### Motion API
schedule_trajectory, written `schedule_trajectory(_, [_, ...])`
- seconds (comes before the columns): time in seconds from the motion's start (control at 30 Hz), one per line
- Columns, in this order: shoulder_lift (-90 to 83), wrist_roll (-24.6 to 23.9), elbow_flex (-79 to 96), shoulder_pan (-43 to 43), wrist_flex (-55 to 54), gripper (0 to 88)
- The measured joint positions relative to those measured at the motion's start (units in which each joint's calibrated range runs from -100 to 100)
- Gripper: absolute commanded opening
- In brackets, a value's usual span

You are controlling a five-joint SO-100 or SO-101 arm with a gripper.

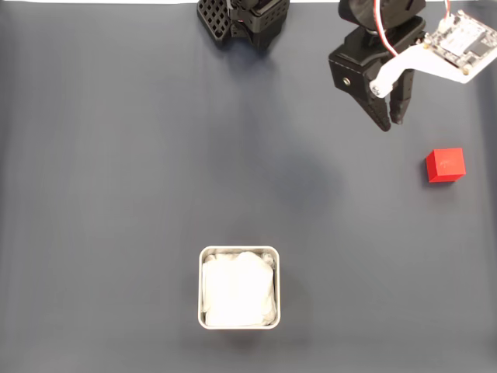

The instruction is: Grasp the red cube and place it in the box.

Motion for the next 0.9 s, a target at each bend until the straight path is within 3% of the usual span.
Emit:
schedule_trajectory(0.17, [2.17, -0.10, 0.00, -1.34, -2.31, 15.0])
schedule_trajectory(0.9, [12.68, -0.34, 0.00, -2.89, -14.16, 33.9])
